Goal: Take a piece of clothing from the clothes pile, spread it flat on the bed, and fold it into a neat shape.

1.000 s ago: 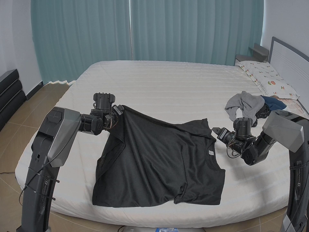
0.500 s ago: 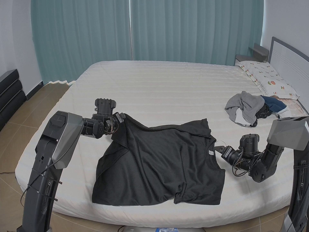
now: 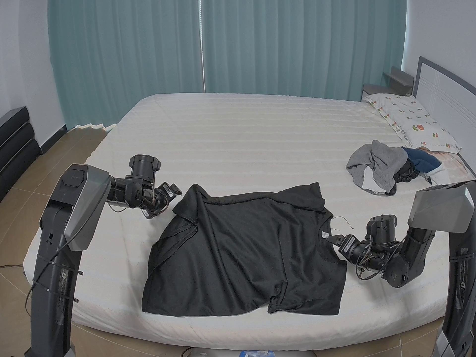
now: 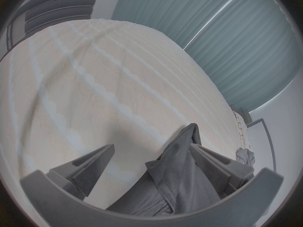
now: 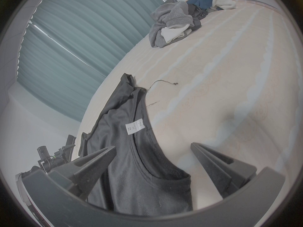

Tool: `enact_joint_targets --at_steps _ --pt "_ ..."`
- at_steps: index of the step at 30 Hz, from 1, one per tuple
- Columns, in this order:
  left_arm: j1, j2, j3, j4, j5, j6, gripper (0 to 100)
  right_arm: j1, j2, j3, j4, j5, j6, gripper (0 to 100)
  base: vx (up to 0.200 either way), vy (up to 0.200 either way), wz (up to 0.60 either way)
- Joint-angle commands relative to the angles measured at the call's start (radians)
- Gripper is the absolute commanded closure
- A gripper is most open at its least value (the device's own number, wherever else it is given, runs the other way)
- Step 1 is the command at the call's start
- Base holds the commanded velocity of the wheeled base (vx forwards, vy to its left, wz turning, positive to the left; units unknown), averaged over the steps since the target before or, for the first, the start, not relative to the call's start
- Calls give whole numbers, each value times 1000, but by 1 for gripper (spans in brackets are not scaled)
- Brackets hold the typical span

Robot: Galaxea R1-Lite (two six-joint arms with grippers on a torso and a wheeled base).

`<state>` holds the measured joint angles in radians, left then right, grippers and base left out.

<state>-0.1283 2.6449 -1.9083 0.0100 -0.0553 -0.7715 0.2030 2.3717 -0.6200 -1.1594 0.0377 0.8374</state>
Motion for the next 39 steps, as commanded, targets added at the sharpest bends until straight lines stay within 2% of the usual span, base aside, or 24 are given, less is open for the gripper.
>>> enact_joint_targets --at_steps 1,7,19,20,30,33,35,39 --pt "10 -13 15 -1 -5 -8 0 13 -6 13 0 1 0 0 0 0 0" --pt "-11 -6 8 -4 -28 -58 0 24 -6 14 0 1 2 0 0 0 0" --pt "-45 46 -46 -13 -28 -60 0 23 -9 16 -2 -2 17 0 0 0 0" --pt "-45 64 -74 -12 -15 -58 100 21 -9 14 -2 -2 19 0 0 0 0" --pt "-20 67 -92 -41 14 -107 100 18 -11 14 -6 -7 19 0 0 0 0" --pt "-7 58 -92 -137 51 -137 100 18 -6 17 -31 -9 19 0 0 0 0" --pt "13 52 -92 -271 103 -157 100 18 -3 20 -49 -10 19 0 0 0 0" --pt "47 53 -92 -383 135 -158 100 16 -6 23 -62 -12 20 0 0 0 0"
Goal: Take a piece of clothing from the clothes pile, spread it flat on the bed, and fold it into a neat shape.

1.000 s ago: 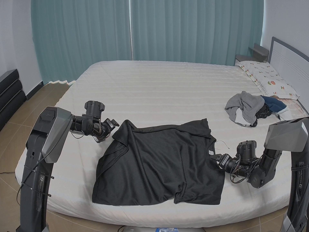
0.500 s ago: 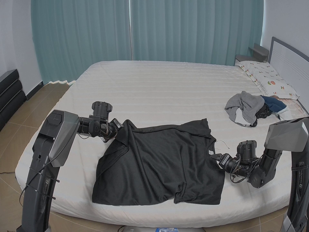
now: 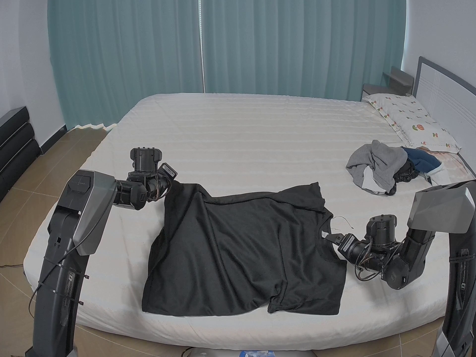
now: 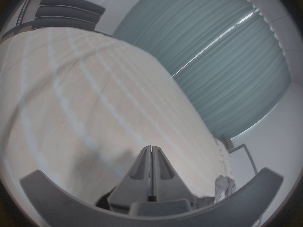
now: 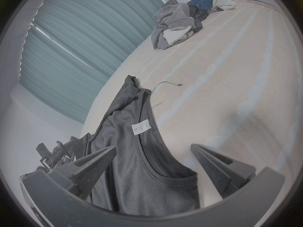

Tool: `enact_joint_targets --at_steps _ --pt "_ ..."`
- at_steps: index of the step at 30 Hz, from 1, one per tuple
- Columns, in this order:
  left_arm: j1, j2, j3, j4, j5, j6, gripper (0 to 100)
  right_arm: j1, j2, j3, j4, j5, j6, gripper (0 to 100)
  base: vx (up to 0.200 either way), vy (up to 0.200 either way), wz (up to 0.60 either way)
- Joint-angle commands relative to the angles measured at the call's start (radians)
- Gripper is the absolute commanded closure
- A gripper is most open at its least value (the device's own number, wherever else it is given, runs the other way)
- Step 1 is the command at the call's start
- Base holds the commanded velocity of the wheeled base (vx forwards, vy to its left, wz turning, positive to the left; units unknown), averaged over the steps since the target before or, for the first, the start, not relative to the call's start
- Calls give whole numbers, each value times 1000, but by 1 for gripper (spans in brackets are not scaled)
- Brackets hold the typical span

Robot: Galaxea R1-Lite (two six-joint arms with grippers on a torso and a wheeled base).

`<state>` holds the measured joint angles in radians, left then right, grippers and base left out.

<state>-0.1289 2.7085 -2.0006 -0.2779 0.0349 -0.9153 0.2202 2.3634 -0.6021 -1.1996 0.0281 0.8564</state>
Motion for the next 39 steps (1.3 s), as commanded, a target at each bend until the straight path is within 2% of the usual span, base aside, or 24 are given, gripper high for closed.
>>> enact_joint_targets --at_steps 1,5,13,14,21,25,27,30,33,34,36,39 --pt "52 -9 1 -109 46 -14 100 -1 2 7 -23 -2 1 0 0 0 0" --pt "61 0 1 -213 72 -8 100 -2 4 8 -26 -2 1 0 0 0 0" --pt "69 8 1 -242 79 0 100 -4 0 12 -26 -13 0 0 0 0 0" --pt "71 8 1 -244 79 1 0 -4 0 12 -26 -17 0 0 0 0 0" --pt "89 5 1 -224 79 3 0 -1 -7 21 -34 -27 -5 0 0 0 0" --pt "94 -24 48 -159 80 0 0 4 -12 33 -55 -30 -10 0 0 0 0" --pt "97 -119 161 -109 72 -13 0 4 -44 38 -55 -30 -13 0 0 0 0" --pt "95 -239 361 -130 33 -16 0 1 -95 41 -40 -28 -19 0 0 0 0" --pt "92 -354 565 -185 -15 -17 0 5 -127 39 -17 -28 -31 0 0 0 0" --pt "92 -354 565 -185 -15 -17 0 5 -127 39 -17 -28 -31 0 0 0 0" --pt "83 -455 757 -259 -59 -17 0 14 -144 22 38 -28 -60 0 0 0 0" --pt "45 -556 979 -351 -72 -17 0 28 -161 38 63 -30 -99 0 0 0 0"
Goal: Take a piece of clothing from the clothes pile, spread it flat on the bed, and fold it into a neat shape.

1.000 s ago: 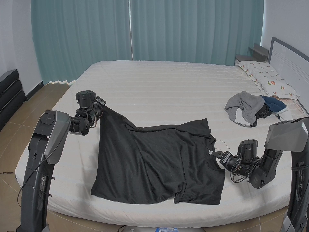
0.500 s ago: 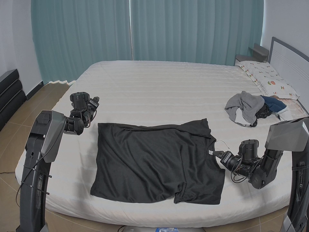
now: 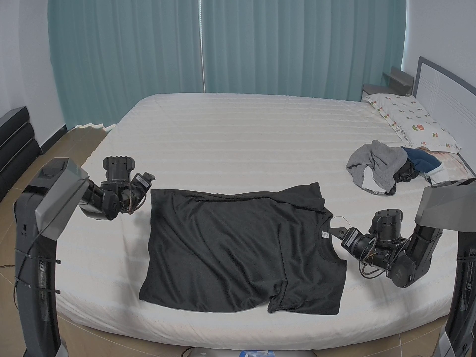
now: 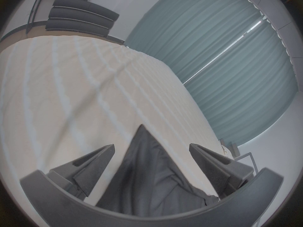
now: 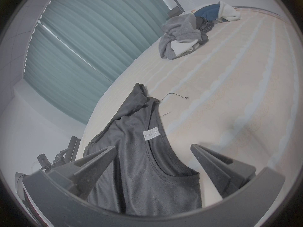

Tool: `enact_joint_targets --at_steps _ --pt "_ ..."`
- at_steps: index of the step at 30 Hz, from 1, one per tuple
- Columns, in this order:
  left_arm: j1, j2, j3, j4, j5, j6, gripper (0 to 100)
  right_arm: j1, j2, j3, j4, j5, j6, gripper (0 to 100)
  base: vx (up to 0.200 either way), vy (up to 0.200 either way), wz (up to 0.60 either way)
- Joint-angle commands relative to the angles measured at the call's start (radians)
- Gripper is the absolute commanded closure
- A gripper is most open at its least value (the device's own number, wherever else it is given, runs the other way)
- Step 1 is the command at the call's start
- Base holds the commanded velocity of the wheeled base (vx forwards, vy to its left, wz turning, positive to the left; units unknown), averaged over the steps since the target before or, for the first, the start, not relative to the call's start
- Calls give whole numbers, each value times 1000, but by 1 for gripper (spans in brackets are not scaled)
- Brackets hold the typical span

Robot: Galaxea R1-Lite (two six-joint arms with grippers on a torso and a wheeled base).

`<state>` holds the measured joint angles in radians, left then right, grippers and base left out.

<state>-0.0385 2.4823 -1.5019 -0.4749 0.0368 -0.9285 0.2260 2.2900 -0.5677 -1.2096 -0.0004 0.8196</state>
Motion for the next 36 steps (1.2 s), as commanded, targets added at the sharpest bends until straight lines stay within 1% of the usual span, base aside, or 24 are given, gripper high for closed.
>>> enact_joint_targets --at_steps 1,2,3,4,6,7,8,9,11,13,15,19,22,28,34,36 --pt "-52 -350 526 -176 -74 -6 0 23 -98 9 74 0 -62 0 0 0 0" --pt "-63 -370 582 -199 -74 -6 0 23 -110 20 77 2 -60 0 0 0 0" --pt "-80 -401 667 -243 -77 -7 0 26 -124 55 70 11 -56 0 0 0 0" --pt "-83 -411 698 -260 -78 -7 0 29 -126 71 67 11 -53 0 0 0 0" --pt "-84 -413 704 -263 -78 -7 0 30 -127 75 67 11 -53 0 0 0 0" --pt "-107 -438 828 -337 -81 -7 0 41 -127 124 39 13 -33 0 0 0 0" --pt "-115 -444 871 -367 -81 -10 0 42 -129 147 18 13 -16 0 0 0 0" --pt "-115 -447 887 -380 -81 -13 0 42 -129 158 10 13 -8 0 0 0 0" --pt "-133 -451 960 -438 -80 -49 0 44 -122 209 -59 27 39 0 0 0 0" --pt "-138 -450 994 -465 -81 -70 0 46 -116 230 -102 43 55 0 0 0 0" --pt "-142 -439 1049 -511 -89 -99 0 46 -104 272 -157 74 61 0 0 0 0" --pt "-152 -415 1106 -559 -143 -110 0 46 -93 301 -188 88 66 0 0 0 0" --pt "-153 -405 1123 -561 -146 -110 0 38 -86 301 -189 89 66 0 0 0 0" --pt "-153 -385 1132 -562 -156 -124 0 13 -58 293 -191 123 66 0 -200 0 0" --pt "-153 -378 1128 -562 -161 -128 0 13 -58 296 -191 123 69 0 0 0 0" --pt "-153 -379 1125 -562 -161 -150 0 13 -58 296 -191 123 79 0 0 0 0"
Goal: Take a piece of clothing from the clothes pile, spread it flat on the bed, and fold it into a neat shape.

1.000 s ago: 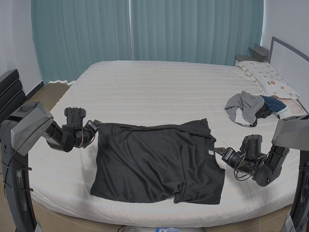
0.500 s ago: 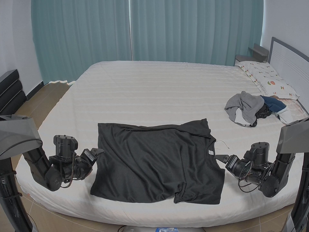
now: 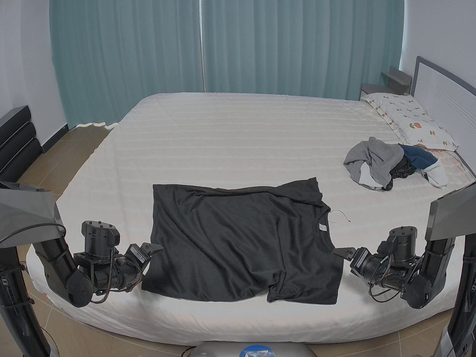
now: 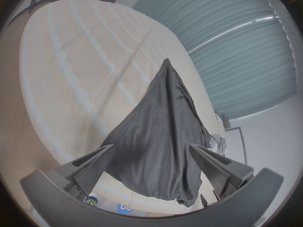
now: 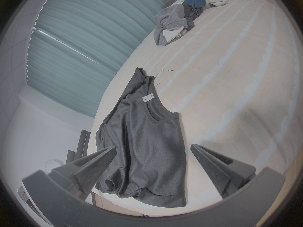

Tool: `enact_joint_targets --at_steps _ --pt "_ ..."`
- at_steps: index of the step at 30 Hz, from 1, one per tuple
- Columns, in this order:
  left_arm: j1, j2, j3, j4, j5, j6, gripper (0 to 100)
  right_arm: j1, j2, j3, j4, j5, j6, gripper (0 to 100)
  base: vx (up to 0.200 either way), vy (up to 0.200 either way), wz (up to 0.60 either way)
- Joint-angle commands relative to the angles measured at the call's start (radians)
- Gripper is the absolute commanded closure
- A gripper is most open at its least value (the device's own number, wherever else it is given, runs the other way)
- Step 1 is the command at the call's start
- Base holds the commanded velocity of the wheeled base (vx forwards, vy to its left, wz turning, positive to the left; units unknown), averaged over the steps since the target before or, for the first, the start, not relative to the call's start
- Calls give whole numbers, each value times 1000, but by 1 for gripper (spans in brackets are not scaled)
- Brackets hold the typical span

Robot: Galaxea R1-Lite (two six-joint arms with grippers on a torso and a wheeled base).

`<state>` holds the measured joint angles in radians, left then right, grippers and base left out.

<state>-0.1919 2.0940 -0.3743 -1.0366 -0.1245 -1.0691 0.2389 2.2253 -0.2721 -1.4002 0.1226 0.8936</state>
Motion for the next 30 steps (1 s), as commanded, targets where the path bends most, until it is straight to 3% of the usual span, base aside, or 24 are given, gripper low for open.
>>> enact_joint_targets --at_steps 1,16,26,30 --pt "0 6 -6 0 0 -22 0 2 7 1 0 0 11 0 0 0 0" --pt "0 0 6 -2 0 -34 0 3 8 1 0 0 16 0 0 -40 0" --pt "16 3 95 4 14 175 0 8 30 11 -37 -6 10 0 0 0 0" --pt "12 14 103 3 20 204 0 17 51 16 -40 -11 5 0 0 0 0"
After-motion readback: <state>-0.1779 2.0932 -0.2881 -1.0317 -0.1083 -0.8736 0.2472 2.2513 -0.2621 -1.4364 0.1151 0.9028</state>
